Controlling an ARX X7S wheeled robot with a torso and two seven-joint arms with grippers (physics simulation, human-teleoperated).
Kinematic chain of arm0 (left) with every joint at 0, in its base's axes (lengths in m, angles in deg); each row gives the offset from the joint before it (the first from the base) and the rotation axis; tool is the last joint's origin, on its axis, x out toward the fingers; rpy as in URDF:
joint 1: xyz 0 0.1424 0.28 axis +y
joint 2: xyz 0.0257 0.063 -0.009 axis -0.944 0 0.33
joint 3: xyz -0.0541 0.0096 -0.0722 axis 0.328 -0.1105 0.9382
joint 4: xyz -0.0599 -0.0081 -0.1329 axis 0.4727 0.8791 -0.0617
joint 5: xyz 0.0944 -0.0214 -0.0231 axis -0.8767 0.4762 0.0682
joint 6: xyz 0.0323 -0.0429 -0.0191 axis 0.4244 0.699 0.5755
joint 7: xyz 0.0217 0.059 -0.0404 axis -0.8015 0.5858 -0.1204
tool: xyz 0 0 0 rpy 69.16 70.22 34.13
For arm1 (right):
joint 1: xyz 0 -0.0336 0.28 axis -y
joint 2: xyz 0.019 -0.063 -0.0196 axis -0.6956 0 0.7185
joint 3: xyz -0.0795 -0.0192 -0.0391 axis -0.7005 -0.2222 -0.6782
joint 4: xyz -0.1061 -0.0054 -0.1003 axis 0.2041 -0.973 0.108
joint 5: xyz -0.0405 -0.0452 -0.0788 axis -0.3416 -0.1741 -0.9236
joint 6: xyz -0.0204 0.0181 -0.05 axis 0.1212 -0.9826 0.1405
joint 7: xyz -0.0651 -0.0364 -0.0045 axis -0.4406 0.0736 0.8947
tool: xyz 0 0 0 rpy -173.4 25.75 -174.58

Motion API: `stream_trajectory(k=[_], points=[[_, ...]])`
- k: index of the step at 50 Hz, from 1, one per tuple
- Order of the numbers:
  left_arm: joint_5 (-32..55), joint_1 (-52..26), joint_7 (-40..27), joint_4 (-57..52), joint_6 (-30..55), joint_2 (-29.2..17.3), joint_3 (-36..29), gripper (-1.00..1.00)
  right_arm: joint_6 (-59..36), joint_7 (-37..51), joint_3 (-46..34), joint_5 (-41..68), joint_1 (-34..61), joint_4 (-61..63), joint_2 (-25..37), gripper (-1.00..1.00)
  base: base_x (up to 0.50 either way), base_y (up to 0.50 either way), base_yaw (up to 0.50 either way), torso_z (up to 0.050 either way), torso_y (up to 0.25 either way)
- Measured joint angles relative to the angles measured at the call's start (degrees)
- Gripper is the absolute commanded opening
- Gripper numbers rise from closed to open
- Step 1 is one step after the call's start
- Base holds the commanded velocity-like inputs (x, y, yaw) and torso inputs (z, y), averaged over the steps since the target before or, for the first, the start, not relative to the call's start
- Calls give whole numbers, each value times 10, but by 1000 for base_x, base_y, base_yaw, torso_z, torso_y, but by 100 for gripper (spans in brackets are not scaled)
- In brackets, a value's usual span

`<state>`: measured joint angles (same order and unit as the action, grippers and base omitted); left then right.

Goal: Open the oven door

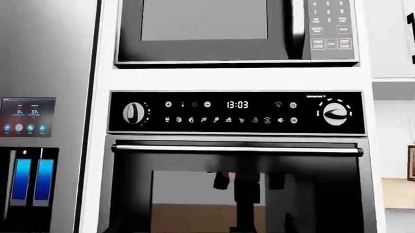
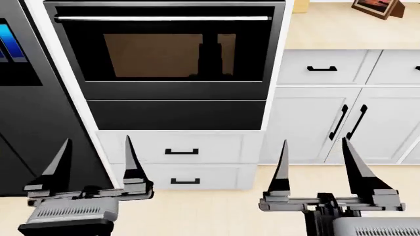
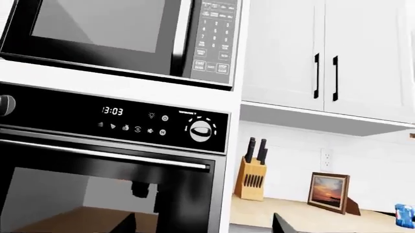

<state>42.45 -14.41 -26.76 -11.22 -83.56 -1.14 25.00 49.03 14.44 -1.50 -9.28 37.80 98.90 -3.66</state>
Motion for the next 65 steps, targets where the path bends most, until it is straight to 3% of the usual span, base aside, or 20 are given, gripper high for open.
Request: stream_trajectory(k=[40,65], points=[[-44,28,-60,-73,-188,-14,22,100,220,74,4,-92,-51,59,29,100,0,0,0,0,0],[-49,32,-79,-74,-212,-25,22,100,246,93,0,-118,-60,62,34,100,0,0,0,0,0]])
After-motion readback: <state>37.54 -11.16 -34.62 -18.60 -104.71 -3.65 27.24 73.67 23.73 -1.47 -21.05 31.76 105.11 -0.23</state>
